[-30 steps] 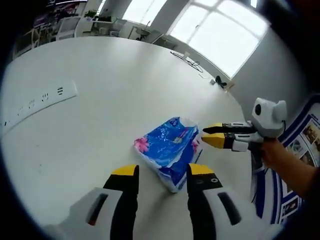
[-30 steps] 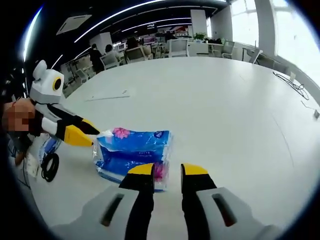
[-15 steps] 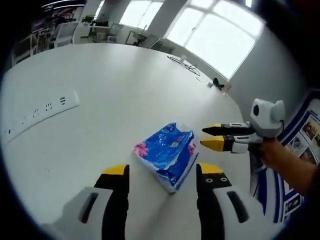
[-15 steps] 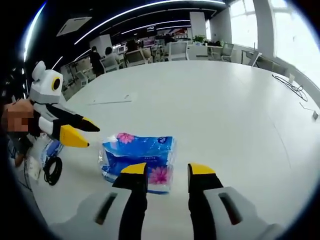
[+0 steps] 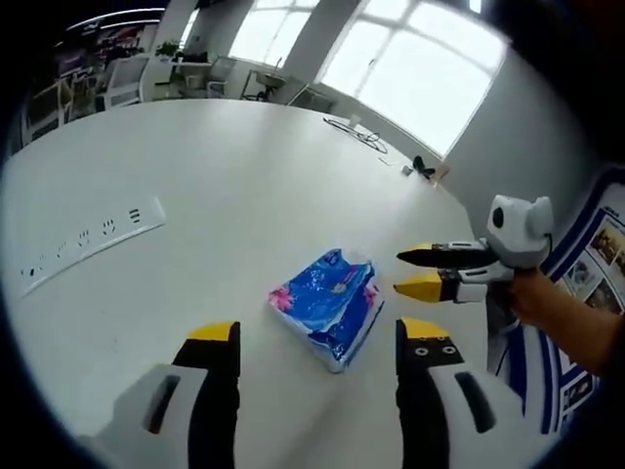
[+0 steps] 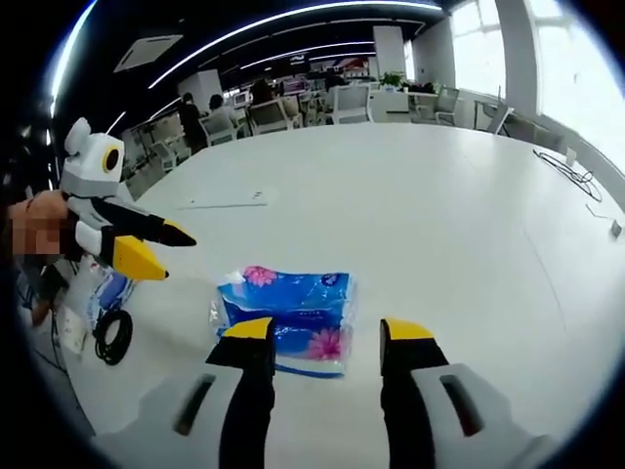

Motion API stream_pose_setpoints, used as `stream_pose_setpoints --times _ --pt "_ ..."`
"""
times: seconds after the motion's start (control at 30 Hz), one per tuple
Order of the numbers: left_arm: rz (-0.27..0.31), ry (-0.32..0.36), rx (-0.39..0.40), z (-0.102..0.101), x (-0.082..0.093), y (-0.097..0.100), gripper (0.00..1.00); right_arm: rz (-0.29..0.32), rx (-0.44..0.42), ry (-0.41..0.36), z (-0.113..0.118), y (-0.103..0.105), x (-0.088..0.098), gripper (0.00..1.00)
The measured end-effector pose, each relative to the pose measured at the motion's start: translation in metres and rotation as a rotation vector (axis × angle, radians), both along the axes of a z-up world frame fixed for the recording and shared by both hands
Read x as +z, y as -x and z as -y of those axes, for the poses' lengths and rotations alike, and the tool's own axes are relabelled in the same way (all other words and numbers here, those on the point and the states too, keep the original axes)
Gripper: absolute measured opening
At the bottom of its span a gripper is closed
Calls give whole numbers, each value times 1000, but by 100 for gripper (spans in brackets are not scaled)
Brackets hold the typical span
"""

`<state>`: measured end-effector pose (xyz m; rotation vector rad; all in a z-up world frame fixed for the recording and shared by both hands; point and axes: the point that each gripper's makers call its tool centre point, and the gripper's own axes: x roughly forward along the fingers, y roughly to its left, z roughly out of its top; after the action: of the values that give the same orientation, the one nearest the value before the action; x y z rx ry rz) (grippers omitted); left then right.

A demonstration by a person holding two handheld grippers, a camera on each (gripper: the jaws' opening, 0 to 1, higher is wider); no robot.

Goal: Arrange the tabletop items into an orderly group along one side of the table until the central work area is clear of visible clutter.

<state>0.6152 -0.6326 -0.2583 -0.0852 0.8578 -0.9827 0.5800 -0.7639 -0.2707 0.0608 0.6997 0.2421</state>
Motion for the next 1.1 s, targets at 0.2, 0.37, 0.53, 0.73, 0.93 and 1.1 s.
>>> stream_pose_setpoints --times 0.2,0.37,0.53,0.73,0.93,1.1 --pt "13 -3 -7 -6 6 1 71 11 9 -2 -3 2 9 50" --pt "23 4 -17 -9 13 3 76 15 27 1 -8 4 14 58" --pt "26 8 -19 -15 19 6 80 20 44 0 -15 6 20 67" --pt "34 12 -24 -21 25 10 83 22 57 -5 -21 10 27 70" --pt "37 13 -26 -28 30 15 85 28 65 -8 -28 13 33 72" --pt "44 18 -21 -35 36 18 86 32 72 -13 -36 17 37 72"
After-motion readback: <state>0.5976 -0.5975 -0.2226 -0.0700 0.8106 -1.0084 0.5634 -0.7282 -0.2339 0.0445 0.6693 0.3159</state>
